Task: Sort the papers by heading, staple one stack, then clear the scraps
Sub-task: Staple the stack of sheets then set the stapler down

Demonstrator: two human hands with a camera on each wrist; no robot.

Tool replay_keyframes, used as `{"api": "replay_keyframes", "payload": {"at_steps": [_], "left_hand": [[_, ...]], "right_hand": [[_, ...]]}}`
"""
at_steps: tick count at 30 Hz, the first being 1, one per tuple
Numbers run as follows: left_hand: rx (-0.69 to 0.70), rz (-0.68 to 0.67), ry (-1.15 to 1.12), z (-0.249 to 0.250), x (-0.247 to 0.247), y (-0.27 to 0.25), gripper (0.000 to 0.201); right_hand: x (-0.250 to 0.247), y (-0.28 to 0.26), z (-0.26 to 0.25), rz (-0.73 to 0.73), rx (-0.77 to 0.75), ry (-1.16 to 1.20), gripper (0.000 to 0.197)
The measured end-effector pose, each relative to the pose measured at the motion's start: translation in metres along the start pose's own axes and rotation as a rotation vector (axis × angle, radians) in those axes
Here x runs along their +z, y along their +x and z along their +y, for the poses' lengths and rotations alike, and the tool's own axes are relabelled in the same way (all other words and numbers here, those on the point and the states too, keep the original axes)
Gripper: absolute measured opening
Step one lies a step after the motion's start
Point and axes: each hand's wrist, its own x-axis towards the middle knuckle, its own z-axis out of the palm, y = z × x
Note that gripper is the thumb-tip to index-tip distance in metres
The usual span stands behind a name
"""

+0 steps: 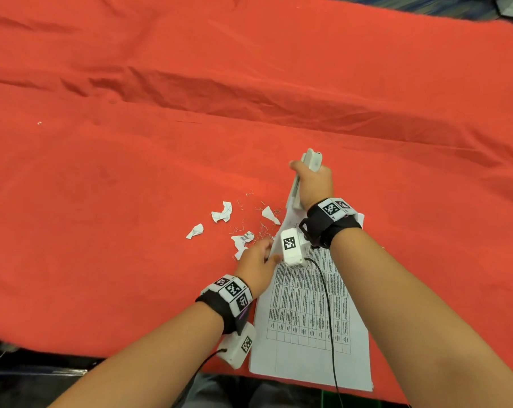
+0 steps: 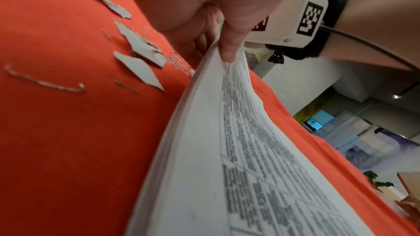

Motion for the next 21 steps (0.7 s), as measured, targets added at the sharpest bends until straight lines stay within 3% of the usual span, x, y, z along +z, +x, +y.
{"api": "replay_keyframes", "payload": {"at_steps": [5,9,13,14,18,21], "left_hand": [[-0.05,0.005,-0.058,-0.005,0.008,-0.017,0.018],[-0.134,-0.008,-0.041,-0.028,0.022,-0.05,0.014],[-0.149,0.072,-0.07,-0.029,0.03,-0.062,0.016],[-0.168,0.087,-0.098,-0.026,0.029,-0.061,0.017],[-0.217,0.134,-0.168,-0.021,-0.001,-0.058,0.025],[-0.255,0.246,-0.172,-0.026,-0.059,-0.052,0.021]], "right_hand": [[-0.004,-0.003,-0.005,0.019,-0.008,0.058,0.033],[-0.013,-0.004,-0.008,0.027,-0.031,0.106,0.034],[-0.026,-0.002,-0.012,-0.045,-0.046,0.098,0.02],[-0.032,0.001,-0.015,-0.039,-0.045,0.117,0.027],[-0.08,0.015,-0.028,0.119,0.004,0.258,0.054],[-0.135,0.022,-0.015,0.236,-0.018,0.097,0.059]]}}
